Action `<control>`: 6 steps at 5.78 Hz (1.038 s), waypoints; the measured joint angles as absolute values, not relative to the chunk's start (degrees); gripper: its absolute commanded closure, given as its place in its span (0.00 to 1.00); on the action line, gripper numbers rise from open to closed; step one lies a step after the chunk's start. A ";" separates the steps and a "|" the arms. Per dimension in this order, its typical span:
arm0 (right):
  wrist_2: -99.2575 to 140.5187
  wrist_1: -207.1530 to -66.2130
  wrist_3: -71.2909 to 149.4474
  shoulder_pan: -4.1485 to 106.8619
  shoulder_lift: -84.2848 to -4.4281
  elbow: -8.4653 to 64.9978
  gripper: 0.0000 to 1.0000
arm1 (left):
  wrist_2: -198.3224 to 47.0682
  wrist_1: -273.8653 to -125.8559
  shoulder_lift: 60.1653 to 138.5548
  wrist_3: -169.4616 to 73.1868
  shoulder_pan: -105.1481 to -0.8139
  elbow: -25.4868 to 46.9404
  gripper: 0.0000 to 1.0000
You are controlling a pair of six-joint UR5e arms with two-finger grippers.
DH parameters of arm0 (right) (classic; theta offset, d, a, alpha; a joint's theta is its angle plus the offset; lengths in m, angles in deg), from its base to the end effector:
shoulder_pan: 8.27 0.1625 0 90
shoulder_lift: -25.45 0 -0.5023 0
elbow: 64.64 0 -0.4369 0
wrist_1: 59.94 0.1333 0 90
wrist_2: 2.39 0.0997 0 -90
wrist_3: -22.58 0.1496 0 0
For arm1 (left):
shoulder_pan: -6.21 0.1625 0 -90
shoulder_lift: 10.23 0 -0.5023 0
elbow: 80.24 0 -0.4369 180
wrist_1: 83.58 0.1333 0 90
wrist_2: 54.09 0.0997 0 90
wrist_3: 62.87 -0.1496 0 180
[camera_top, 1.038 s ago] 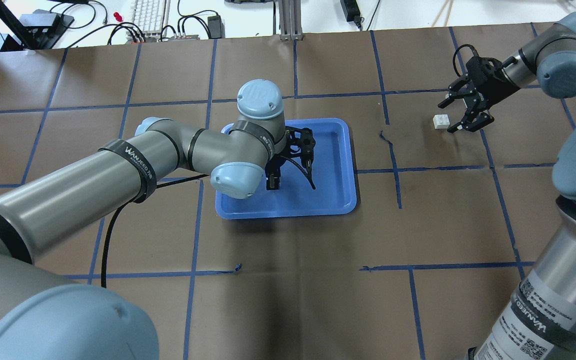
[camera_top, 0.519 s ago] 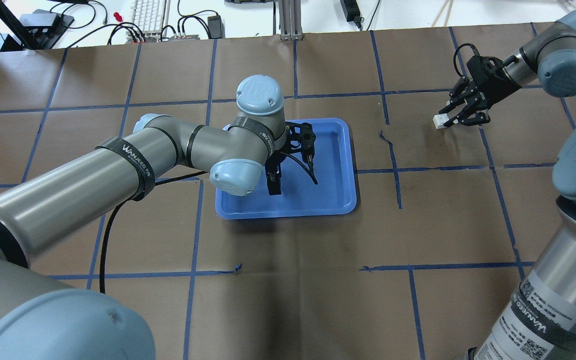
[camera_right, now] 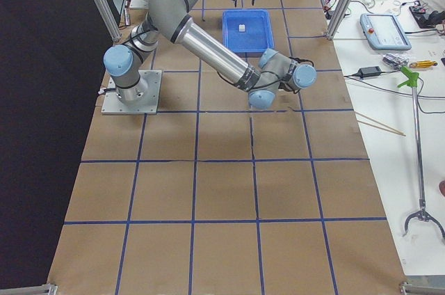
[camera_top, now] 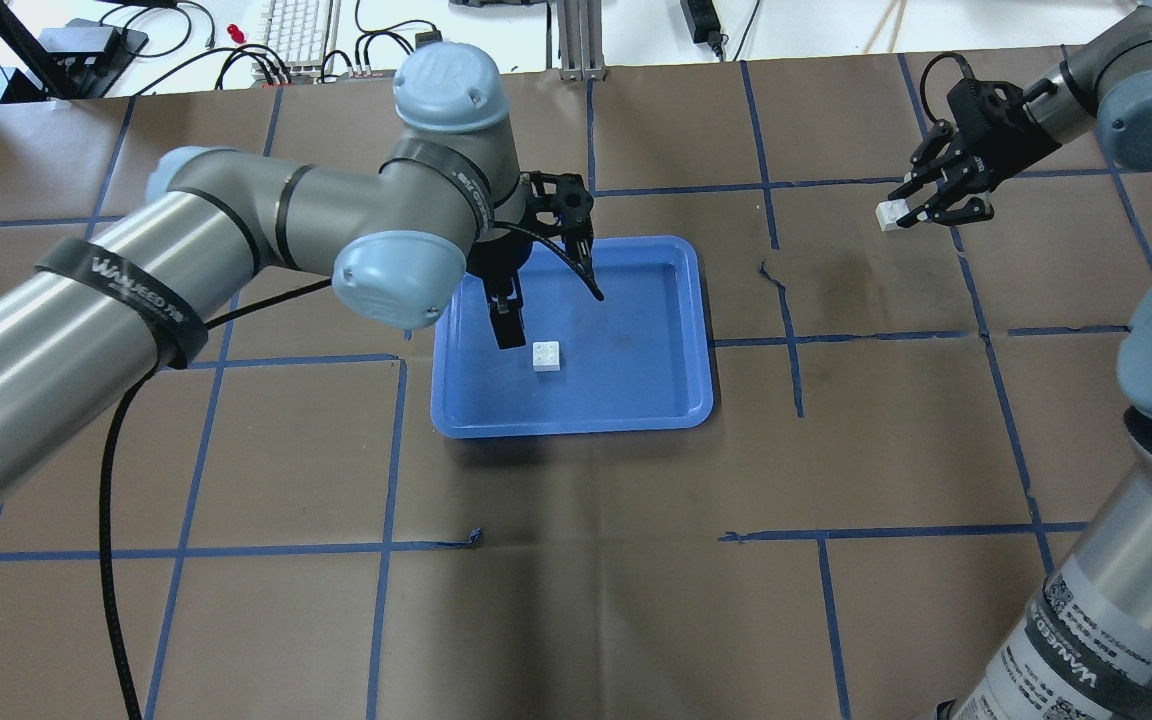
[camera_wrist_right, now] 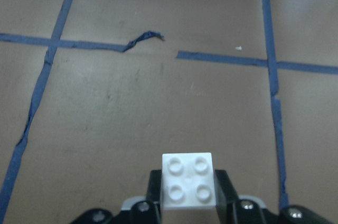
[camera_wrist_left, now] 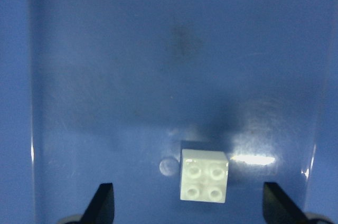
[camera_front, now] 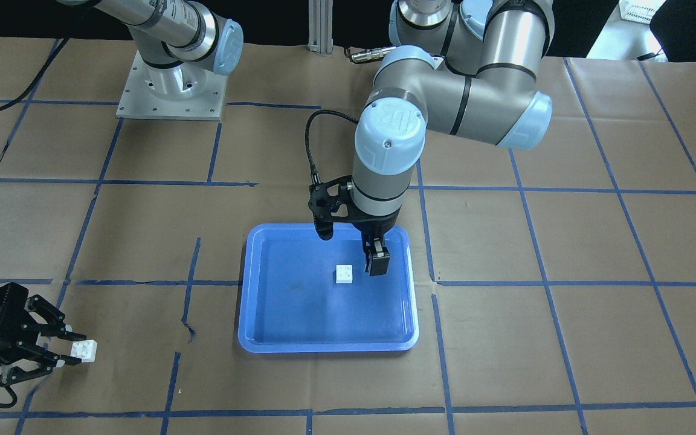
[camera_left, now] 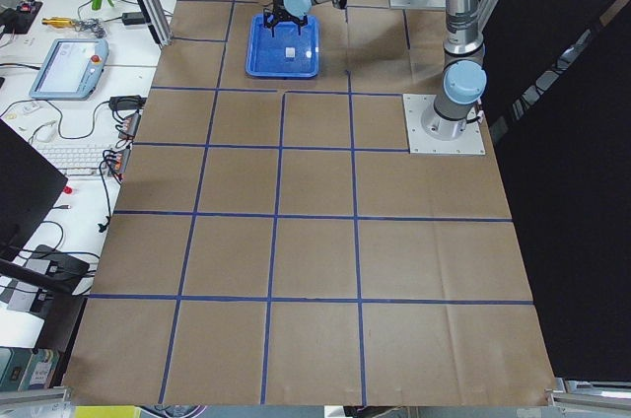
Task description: Assemble white blocks and place on blue tray
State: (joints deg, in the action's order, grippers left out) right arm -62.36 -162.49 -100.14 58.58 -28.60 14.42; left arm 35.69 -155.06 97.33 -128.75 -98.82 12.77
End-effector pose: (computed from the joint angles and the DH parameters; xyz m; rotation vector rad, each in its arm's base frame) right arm -0.1075 -0.7809 0.2364 -2.0252 1.8166 -0.6102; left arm -0.2991 -0.5978 0.3348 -2.0259 -2.3760 -0.0479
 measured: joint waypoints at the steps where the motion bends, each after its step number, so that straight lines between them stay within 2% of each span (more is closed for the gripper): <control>1: -59.76 -161.25 -98.52 60.04 -31.24 15.06 0.80 | 35.63 -163.84 93.34 -127.74 -97.82 10.13 0.01; 2: -56.83 -160.15 -96.23 62.63 -33.57 17.04 0.80 | 35.55 -170.52 89.37 -124.16 -96.35 8.24 0.01; 4: -51.17 -165.73 -87.69 68.88 -37.64 24.75 0.80 | 35.70 -173.85 83.79 -107.89 -92.18 7.13 0.01; 6: -47.71 -185.16 -74.27 75.72 -37.89 33.96 0.80 | 36.13 -173.33 81.37 -89.09 -86.58 7.02 0.01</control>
State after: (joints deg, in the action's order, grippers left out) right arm -47.71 -185.16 -74.27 75.72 -37.89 33.96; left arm 36.13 -173.33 81.37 -89.09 -86.58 7.02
